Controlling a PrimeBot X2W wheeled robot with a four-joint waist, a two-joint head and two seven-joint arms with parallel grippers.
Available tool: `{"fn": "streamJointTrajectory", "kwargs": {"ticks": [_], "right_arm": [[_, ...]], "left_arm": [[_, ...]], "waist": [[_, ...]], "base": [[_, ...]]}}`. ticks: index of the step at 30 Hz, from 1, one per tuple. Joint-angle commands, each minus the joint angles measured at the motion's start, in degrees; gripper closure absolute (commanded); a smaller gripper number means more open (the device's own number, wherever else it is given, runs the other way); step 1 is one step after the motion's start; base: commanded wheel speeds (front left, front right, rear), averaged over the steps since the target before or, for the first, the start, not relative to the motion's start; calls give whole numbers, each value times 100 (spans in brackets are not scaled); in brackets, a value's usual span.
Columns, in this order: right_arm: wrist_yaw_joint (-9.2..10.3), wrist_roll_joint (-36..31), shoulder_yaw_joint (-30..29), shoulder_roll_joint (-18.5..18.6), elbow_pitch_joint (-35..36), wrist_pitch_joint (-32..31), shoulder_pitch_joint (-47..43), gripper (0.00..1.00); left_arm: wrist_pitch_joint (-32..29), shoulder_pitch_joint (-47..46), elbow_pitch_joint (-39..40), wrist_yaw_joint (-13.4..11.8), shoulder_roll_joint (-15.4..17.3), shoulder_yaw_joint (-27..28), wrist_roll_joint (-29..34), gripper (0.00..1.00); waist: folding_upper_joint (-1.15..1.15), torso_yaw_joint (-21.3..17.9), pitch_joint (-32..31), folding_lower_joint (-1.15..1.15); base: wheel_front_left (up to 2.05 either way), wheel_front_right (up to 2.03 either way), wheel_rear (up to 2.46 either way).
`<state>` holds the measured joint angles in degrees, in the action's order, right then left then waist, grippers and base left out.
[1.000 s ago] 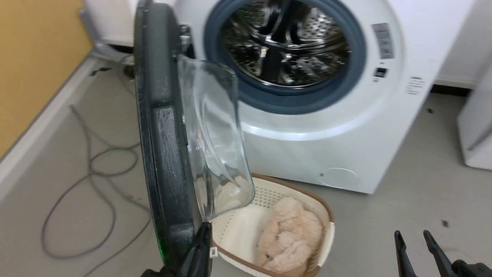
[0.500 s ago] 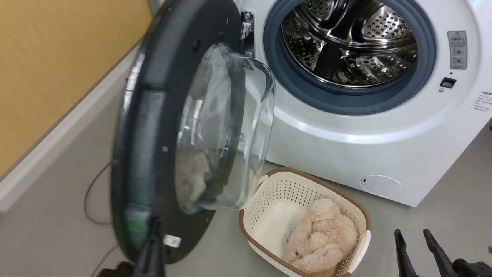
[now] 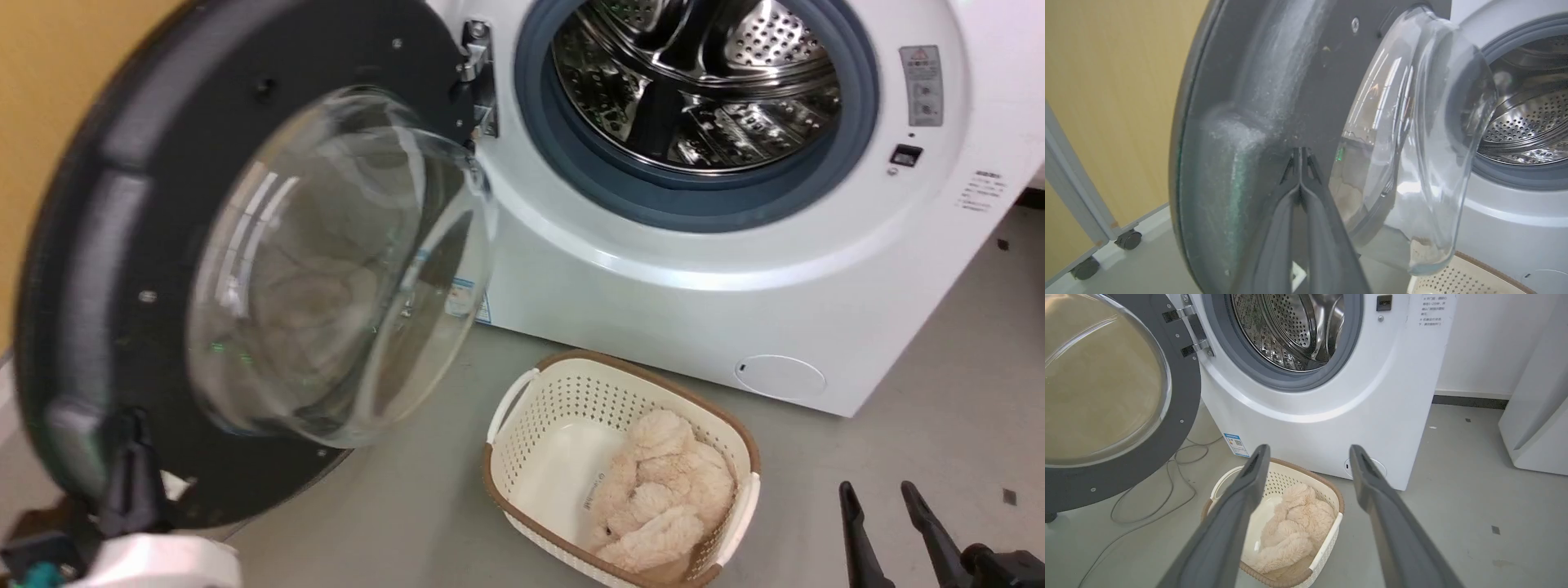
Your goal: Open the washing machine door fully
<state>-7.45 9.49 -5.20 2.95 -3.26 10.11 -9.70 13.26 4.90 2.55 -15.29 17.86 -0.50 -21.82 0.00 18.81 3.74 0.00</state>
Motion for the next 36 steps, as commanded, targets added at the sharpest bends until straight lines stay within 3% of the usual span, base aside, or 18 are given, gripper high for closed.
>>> {"fn": "streamJointTrajectory", "kwargs": {"ticks": [1, 11, 20, 25, 26, 27, 28, 36], "right_arm": [[-3, 20, -8, -7, 9, -12, 94, 0], [-3, 63, 10, -7, -22, -10, 76, 0], [-3, 84, 47, -7, -29, -25, -9, 0], [-3, 87, 71, -7, -4, -12, -45, 0], [-3, 71, 69, -7, 8, -14, -50, 0], [-3, 57, 66, -7, 24, -19, -56, 0], [-3, 43, 63, -7, 39, -28, -65, 0], [-3, -62, 69, -7, 174, -127, -116, 0]], "left_arm": [[67, -215, -238, 97, 85, 157, -122, 100], [171, -799, -1484, 422, 197, 895, -95, 100], [173, -344, -1195, 502, -269, 1156, 307, 100], [174, 307, -747, 534, -668, 934, 495, 100], [174, 416, -667, 553, -729, 848, 527, 78], [174, 502, -580, 570, -784, 750, 567, 44], [174, 575, -498, 594, -823, 633, 627, 0], [81, 721, -97, 866, -973, -270, 1036, 0]], "waist": [[0, -47, 5, 0], [0, -301, -104, 0], [0, -438, -242, 0], [0, -552, -342, 0], [0, -574, -352, 0], [0, -594, -364, 0], [0, -616, -380, 0], [0, -919, -477, 0]], "base": [[0, 0, 0], [0, 0, 0], [0, 0, 0], [0, 0, 0], [0, 0, 0], [0, 0, 0], [0, 0, 0], [0, 0, 0]]}}
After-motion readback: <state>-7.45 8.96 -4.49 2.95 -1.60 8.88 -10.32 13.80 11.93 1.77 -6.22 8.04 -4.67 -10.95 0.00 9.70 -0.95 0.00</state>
